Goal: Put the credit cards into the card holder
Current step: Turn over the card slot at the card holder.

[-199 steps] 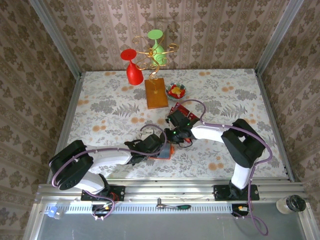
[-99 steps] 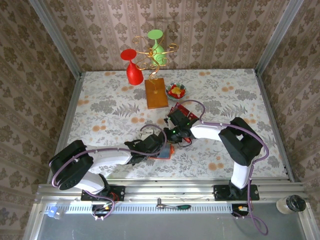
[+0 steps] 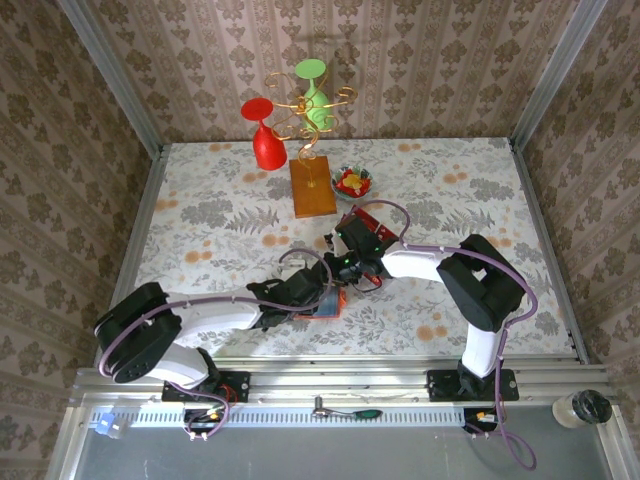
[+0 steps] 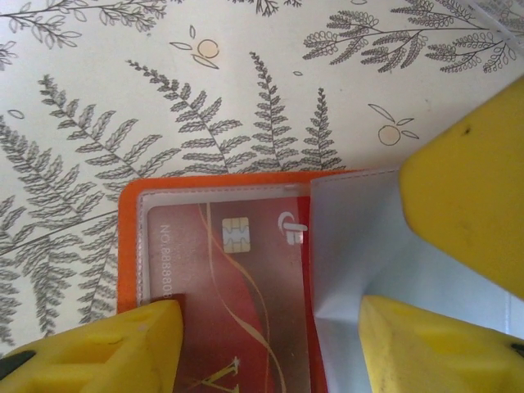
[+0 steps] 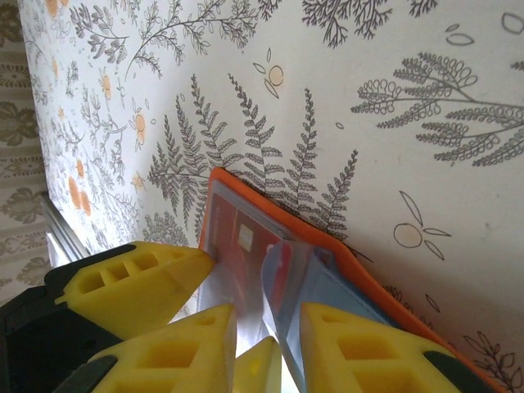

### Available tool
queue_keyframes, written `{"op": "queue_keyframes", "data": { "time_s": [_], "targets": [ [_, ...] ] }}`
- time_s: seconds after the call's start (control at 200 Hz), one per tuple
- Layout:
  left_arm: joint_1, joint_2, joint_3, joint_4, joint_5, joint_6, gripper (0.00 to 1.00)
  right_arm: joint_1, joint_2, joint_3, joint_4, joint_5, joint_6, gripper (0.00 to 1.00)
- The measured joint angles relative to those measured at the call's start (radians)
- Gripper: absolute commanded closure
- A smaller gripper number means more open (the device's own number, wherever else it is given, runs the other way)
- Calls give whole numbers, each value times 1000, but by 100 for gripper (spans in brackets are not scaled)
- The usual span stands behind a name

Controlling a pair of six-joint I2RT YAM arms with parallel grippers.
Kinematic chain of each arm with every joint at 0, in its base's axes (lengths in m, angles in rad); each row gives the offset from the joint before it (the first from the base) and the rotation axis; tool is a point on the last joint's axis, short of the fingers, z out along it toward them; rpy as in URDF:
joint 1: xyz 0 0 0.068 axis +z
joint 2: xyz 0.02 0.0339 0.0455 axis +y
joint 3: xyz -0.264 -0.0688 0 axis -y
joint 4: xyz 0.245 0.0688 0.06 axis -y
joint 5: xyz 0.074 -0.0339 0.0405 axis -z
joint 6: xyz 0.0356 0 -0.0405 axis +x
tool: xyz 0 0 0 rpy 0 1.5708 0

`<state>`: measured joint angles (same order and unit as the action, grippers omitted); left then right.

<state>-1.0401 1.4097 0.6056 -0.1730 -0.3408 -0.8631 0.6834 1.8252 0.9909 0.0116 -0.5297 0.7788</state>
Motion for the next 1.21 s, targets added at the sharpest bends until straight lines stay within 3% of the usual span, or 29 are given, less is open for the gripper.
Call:
{"op": "queue_keyframes", "data": {
  "time_s": [0.37,0.565,0.81,1.205],
  "targets": [
    [8,-68,0,-25,2,3,40,-6,-18,-16,8,-2,11,73],
    [13,-87,0,-39,0,3,39,-5,-27,-16,7,-3,19,62],
    [69,-265,-8,-129,6,27,38,31,-88,-10,-2,10,35,48],
    [188,-495,-66,-229,0,52,38,150,-35,45,2,42,63,46]
  ]
}}
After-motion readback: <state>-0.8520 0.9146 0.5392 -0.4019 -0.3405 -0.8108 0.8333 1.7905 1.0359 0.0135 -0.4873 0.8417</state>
